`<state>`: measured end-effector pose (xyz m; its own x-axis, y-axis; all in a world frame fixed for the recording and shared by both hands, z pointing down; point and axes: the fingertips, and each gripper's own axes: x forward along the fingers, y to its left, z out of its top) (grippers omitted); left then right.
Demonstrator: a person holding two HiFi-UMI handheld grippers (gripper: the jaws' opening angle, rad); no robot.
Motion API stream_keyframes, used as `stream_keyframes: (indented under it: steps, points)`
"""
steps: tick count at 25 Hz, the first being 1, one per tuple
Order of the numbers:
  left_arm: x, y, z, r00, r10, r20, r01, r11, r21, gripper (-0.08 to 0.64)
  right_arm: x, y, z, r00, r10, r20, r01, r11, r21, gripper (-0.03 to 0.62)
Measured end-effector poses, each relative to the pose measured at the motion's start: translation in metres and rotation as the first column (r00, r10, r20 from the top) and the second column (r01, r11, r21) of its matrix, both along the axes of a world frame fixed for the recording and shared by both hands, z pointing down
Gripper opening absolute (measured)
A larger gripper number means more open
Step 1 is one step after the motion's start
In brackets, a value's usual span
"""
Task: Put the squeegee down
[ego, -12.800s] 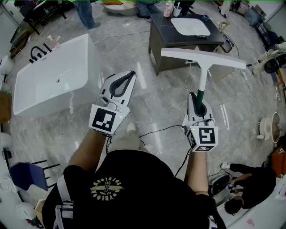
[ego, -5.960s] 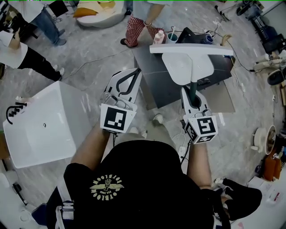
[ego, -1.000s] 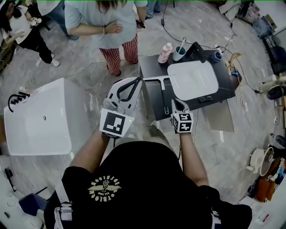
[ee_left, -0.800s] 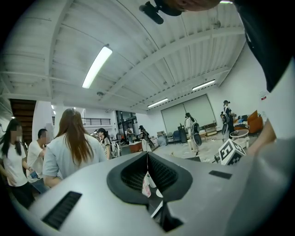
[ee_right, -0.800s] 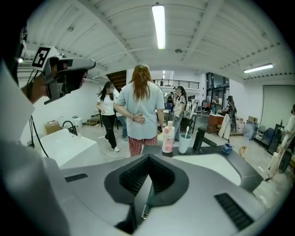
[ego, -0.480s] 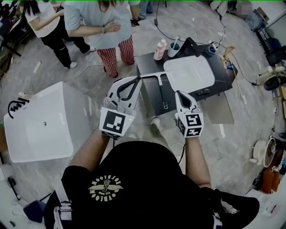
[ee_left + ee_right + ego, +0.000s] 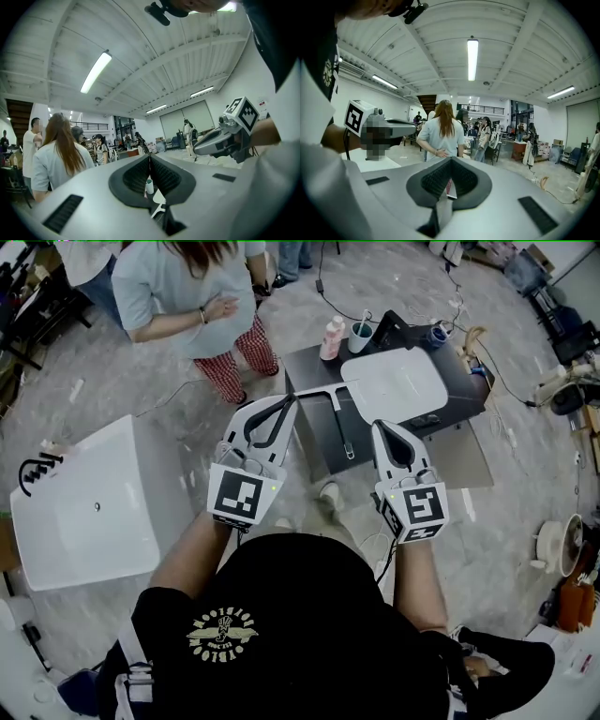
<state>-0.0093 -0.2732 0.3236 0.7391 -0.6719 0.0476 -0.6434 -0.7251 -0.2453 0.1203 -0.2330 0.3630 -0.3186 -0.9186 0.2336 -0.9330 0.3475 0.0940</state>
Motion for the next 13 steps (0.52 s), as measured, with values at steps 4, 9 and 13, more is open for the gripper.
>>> stream_keyframes:
  steps: [4,9,13]
  points:
    - [-0.005,0.009,-0.007,1.0,0.013,-0.022,-0.012,1.0,0.017,0.025,-0.01,0.009,-0.006,1.0,-0.007,0.006,0.007,1.0,0.014,0.028]
    - [-0.015,0.017,-0.009,1.0,0.013,-0.017,-0.013,1.0,0.017,0.023,-0.019,0.017,-0.008,1.0,-0.01,0.019,0.01,1.0,0.016,0.028]
    - [-0.019,0.02,-0.005,1.0,0.012,-0.017,-0.012,1.0,0.004,0.025,-0.026,0.022,-0.006,1.0,-0.015,0.018,0.015,1.0,0.013,0.028]
